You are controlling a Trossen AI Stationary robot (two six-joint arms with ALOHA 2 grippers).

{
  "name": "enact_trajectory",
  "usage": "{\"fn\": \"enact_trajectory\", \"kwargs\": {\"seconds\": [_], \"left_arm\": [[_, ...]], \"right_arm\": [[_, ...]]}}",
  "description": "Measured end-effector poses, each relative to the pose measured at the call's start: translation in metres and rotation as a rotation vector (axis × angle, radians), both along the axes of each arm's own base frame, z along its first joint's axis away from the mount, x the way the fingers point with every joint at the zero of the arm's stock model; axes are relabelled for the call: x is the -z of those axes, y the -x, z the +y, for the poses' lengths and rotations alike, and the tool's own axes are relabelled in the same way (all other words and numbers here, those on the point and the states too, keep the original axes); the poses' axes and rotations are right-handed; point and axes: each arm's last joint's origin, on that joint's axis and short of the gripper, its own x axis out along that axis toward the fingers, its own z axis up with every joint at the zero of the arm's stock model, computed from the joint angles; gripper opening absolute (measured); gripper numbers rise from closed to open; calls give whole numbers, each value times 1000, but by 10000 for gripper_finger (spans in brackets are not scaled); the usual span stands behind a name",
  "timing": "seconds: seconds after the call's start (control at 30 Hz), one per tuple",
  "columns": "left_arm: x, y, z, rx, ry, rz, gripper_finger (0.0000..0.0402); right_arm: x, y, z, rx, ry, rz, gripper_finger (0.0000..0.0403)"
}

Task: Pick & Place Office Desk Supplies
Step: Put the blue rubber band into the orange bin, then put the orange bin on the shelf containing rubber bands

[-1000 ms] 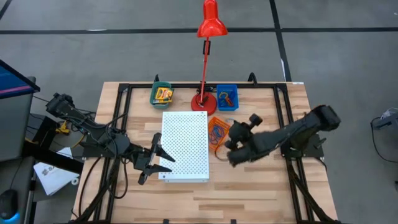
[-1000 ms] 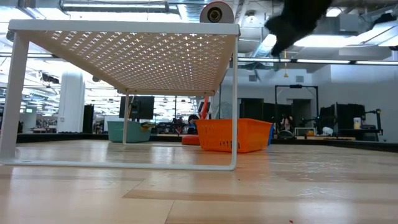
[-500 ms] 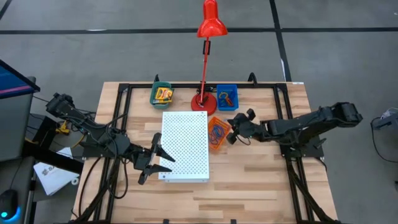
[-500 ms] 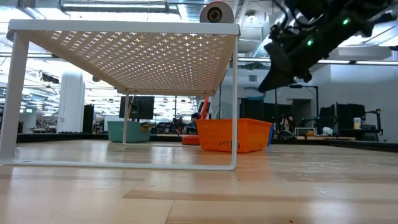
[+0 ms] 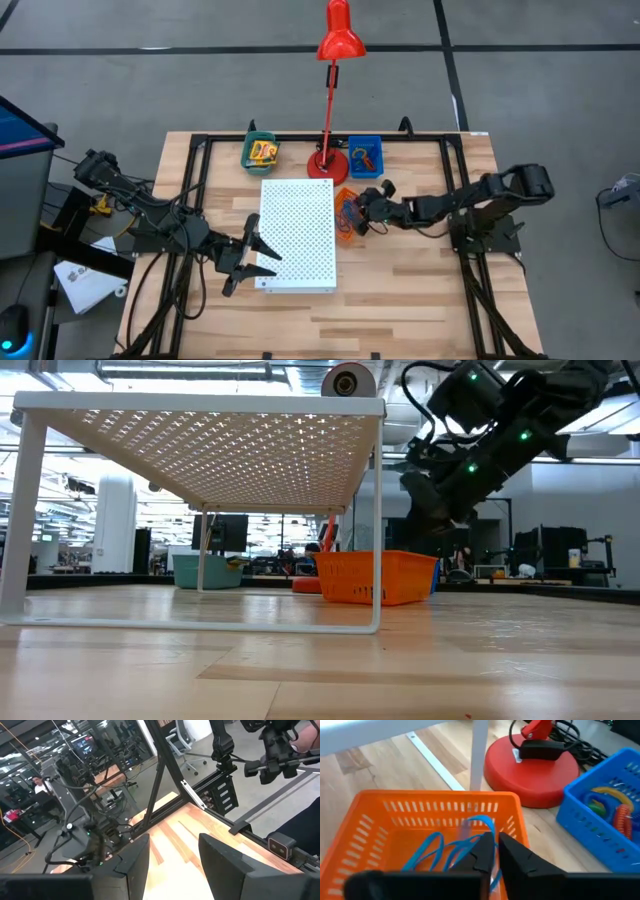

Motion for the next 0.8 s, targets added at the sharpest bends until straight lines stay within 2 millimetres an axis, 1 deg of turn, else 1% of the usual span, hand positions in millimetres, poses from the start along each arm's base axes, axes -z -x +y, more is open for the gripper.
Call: {"fn": "enact_trajectory", "kwargs": {"seconds": [0.1,0.3,0.4,0.53,0.67,0.8], "left_arm": [[0,0,0,0,-1,1,163],[2,0,1,-12,-13,17,163],[4,0,2,-54,-29,29,163],[5,0,4,-132,-45,36,163],[6,0,5,-144,-49,41,163],[5,1,5,-144,-48,40,163]], "right_arm": [[-1,1,0,2,-2,-1,54],[-15,4,0,0,1,-54,106],[-19,5,0,-5,7,-66,129],[-16,7,-3,14,-5,-31,163],[-7,12,-14,69,-44,37,194],[-7,14,-22,89,-50,53,211]]}}
